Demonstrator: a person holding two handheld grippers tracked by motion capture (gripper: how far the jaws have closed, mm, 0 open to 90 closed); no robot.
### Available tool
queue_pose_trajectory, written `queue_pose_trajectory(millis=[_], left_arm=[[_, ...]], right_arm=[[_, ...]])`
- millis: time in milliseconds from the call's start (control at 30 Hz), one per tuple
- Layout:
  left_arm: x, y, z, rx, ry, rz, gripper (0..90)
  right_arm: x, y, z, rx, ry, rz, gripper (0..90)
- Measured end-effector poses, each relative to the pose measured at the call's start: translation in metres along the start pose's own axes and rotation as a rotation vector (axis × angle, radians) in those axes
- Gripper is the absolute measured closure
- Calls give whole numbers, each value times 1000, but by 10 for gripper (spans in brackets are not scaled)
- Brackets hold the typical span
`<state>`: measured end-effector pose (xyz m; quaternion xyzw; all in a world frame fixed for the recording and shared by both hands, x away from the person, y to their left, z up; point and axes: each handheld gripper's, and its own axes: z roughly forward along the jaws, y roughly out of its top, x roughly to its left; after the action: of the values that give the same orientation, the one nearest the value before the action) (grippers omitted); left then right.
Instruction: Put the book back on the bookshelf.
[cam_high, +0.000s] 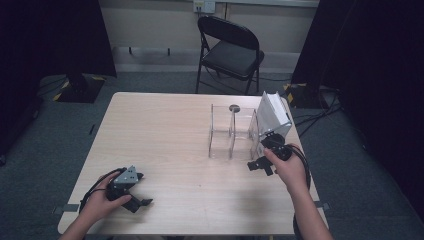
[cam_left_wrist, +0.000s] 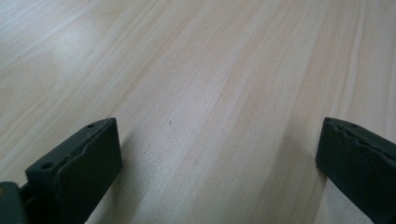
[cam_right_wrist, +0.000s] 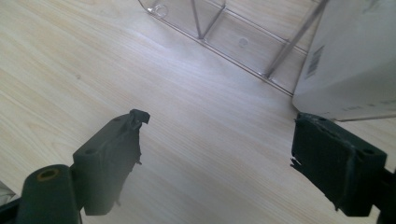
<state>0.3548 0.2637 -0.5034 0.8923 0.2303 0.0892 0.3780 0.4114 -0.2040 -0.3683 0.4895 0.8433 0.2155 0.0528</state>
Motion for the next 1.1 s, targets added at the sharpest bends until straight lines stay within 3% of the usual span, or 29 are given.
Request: queue_pose_trajectory(millis=[133,1100], left_arm=[[0,0,0,0,0,0,0],[0,0,0,0,1,0,0]], right_arm=[[4,0,4,-7,17,-22,147],[25,2,24,-27,78,-49,147]])
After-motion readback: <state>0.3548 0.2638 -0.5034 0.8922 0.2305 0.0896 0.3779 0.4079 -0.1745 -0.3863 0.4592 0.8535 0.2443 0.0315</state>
